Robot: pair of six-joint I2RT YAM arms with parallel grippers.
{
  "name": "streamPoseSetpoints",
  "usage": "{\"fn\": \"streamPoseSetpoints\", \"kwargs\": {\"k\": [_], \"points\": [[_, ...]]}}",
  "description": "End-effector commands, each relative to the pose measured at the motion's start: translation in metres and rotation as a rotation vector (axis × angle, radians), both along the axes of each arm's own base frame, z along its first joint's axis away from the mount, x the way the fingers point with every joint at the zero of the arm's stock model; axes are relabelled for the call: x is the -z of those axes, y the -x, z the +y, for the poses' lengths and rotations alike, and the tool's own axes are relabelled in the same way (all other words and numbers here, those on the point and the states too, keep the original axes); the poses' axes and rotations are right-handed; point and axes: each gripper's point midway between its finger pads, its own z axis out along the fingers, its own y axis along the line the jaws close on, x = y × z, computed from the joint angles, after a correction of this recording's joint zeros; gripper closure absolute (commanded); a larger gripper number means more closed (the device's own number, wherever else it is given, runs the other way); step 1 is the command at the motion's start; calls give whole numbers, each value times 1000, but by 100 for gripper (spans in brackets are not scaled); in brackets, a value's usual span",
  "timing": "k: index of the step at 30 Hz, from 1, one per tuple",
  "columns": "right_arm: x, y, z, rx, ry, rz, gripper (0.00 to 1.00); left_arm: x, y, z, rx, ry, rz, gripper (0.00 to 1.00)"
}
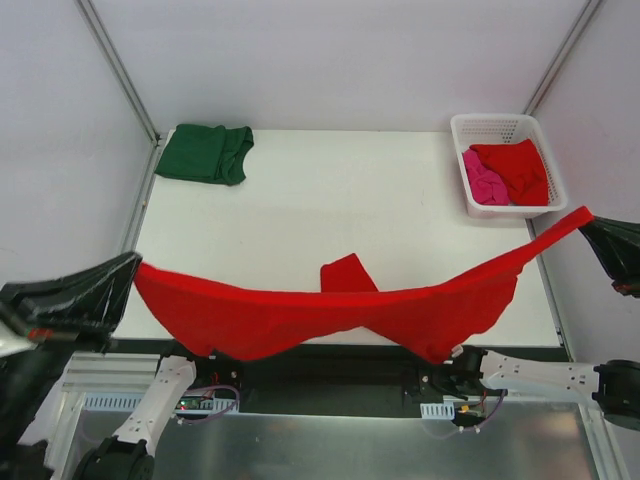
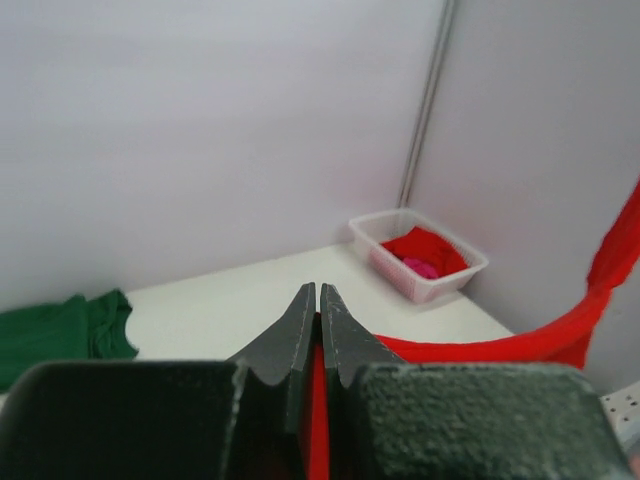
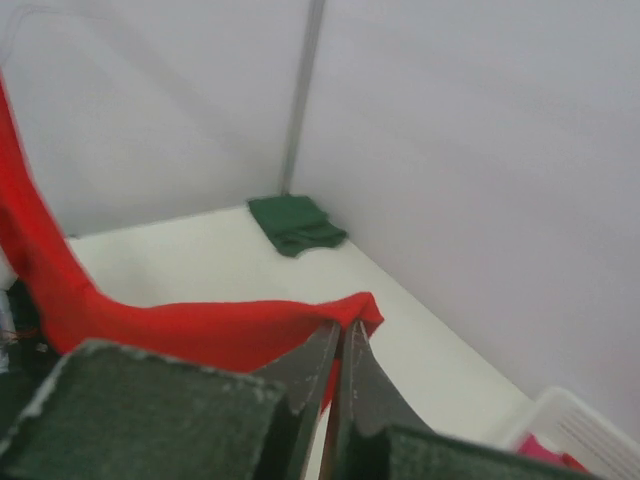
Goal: Fold and stack the t-shirts
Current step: Flatten the tshirt out
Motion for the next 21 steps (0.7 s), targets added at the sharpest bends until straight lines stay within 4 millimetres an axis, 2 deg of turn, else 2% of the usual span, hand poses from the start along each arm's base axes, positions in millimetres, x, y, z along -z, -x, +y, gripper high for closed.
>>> {"fn": "streamPoseSetpoints", "kwargs": {"k": [1, 2, 3, 4, 5, 7, 8, 9, 10, 14, 18, 20, 21], "points": [[-10, -55, 18, 247, 78, -56, 99, 33, -108, 9, -126, -53, 121, 100], [-12, -62, 28, 240, 135, -103, 99, 50, -144, 8, -141, -64, 156, 100], [-10, -73, 23, 326, 151, -92, 99, 61, -166, 11, -171, -78, 182, 100], [-15, -76, 39, 340, 100, -102, 99, 80, -199, 10, -183, -98, 245, 100], [-16, -77, 46, 329, 108, -117, 99, 96, -224, 7, -184, -112, 269, 100], [-13, -82, 46, 400, 126, -119, 99, 122, -263, 4, -187, -137, 340, 100], [-10, -82, 45, 409, 129, -113, 99, 138, -276, 3, -184, -143, 375, 100], [-7, -83, 43, 419, 122, -98, 99, 141, -288, 2, -186, -140, 371, 100], [-3, -83, 43, 423, 122, -93, 99, 154, -301, -1, -179, -145, 405, 100], [-1, -84, 34, 426, 105, -81, 99, 179, -324, -10, -139, -138, 470, 100], [-3, -81, 41, 376, 115, -82, 99, 184, -324, -14, -117, -126, 476, 100], [-2, -84, 42, 436, 164, -82, 99, 184, -319, -12, -129, -125, 466, 100], [-7, -85, 48, 470, 158, -82, 99, 180, -313, -10, -134, -122, 452, 100]]}}
